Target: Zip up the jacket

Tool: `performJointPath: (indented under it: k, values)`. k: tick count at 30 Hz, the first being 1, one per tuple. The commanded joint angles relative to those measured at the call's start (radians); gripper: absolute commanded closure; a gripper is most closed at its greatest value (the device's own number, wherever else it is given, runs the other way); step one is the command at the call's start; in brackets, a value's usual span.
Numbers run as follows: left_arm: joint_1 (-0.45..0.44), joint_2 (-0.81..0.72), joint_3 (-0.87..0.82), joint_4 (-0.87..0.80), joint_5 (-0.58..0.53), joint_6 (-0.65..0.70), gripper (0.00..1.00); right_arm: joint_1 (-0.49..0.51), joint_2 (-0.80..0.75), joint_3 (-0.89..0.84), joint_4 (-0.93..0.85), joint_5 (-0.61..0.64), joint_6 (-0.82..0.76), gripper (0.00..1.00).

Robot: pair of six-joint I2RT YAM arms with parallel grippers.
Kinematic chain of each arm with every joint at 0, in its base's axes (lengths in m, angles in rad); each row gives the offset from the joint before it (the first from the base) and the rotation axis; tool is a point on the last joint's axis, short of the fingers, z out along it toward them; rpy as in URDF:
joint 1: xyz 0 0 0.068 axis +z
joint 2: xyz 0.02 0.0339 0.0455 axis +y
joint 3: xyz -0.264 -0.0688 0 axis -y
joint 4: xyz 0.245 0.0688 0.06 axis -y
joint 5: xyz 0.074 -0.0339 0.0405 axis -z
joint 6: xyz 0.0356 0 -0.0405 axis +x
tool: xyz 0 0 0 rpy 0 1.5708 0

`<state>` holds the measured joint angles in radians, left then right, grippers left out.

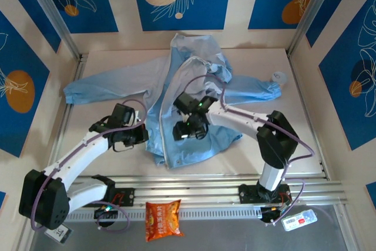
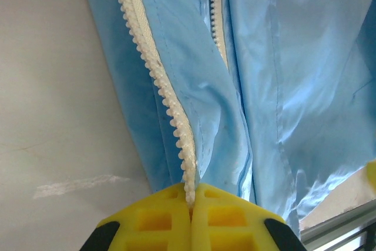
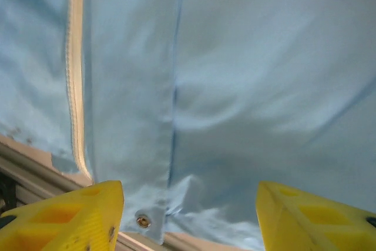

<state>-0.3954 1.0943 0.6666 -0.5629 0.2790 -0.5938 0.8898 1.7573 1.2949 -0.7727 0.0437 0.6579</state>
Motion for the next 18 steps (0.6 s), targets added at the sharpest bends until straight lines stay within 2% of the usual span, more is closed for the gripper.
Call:
performJointPath:
  k: [1, 6, 10, 12, 14, 16, 18]
  values:
    - [-0.012, -0.002, 0.018, -0.026, 0.014, 0.025, 1.0, 0.037, 0.042, -0.005, 0.076, -0.059, 0.129, 0.38]
    - [-0.014, 0.003, -0.018, 0.017, 0.023, 0.02, 1.0, 0.096, 0.116, 0.036, 0.07, -0.025, 0.14, 0.37]
    - [-0.017, 0.025, -0.035, 0.057, 0.022, 0.004, 1.0, 0.124, 0.211, 0.081, -0.004, 0.022, 0.147, 0.37]
    - [-0.022, 0.022, -0.043, 0.071, 0.015, -0.012, 1.0, 0.134, 0.234, 0.081, -0.004, 0.022, 0.144, 0.4]
    - [-0.029, 0.013, -0.047, 0.069, 0.005, -0.017, 1.0, 0.139, 0.225, 0.072, 0.011, 0.026, 0.143, 0.54]
    - [-0.037, -0.003, -0.045, 0.05, -0.009, -0.018, 1.0, 0.14, 0.195, 0.058, 0.023, 0.039, 0.141, 0.8]
    - [-0.063, -0.03, -0.039, 0.029, -0.037, -0.027, 1.0, 0.141, 0.144, 0.045, 0.011, 0.076, 0.133, 0.95]
